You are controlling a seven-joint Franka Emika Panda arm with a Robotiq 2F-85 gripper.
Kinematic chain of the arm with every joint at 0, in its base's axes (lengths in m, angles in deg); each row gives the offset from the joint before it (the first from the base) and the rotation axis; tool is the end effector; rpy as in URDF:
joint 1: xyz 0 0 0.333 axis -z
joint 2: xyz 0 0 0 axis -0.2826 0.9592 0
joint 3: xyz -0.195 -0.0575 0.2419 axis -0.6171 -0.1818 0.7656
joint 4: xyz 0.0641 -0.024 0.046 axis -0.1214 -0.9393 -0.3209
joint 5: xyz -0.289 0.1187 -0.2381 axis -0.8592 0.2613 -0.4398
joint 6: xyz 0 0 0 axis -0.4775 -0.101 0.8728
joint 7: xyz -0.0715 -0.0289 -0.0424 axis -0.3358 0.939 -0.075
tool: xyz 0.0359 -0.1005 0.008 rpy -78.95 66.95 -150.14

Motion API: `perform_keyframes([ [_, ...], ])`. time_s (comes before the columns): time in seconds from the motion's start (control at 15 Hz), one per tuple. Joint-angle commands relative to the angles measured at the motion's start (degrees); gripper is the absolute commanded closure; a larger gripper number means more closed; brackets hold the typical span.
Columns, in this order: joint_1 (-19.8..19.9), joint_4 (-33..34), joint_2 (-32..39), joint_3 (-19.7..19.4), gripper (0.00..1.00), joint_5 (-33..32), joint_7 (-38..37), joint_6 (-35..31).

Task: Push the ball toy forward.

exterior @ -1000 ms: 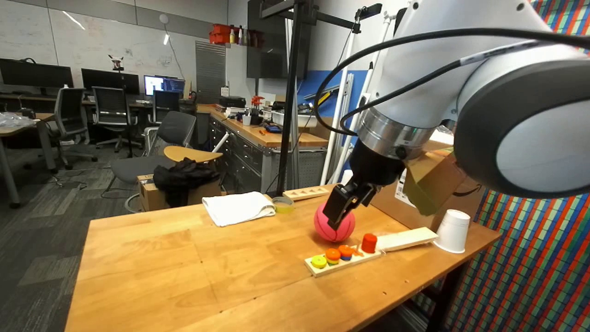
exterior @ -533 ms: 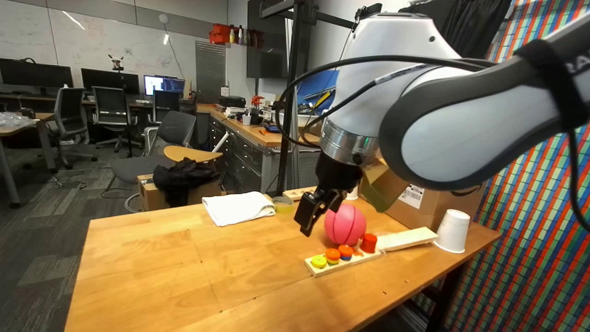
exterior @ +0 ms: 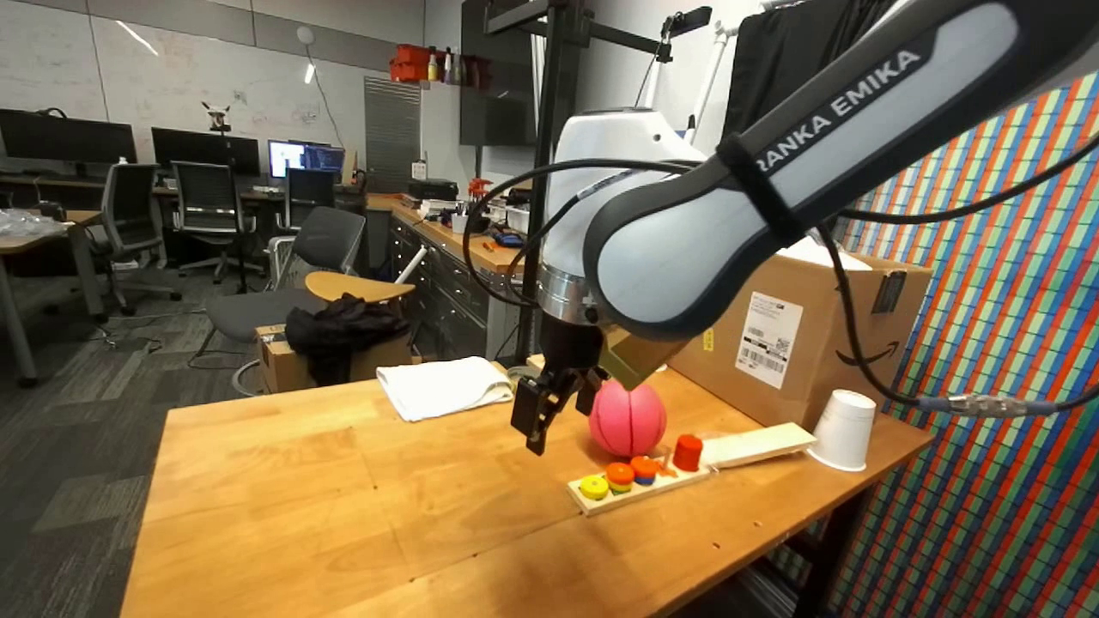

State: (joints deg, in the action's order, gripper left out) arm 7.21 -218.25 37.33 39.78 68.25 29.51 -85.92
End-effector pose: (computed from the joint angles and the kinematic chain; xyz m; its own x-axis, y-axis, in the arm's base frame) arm 0.4746 0.1646 0.3504 0.9211 0.3644 0.1373 0.3409 -0.9250 0.1680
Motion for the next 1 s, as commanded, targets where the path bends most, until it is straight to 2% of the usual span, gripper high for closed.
perform_keyframes([
  [0.0,1.24,7.21,5.98,-1.59,0.00,5.54,6.08,5.30],
  [0.27,3.11,14.94,10.49,-3.21,0.00,12.52,11.79,11.78],
  [0.67,6.17,27.32,17.08,-6.64,0.00,10.71,13.44,26.70],
  [0.93,7.00,30.05,18.52,-6.97,0.00,11.93,13.46,35.42],
])
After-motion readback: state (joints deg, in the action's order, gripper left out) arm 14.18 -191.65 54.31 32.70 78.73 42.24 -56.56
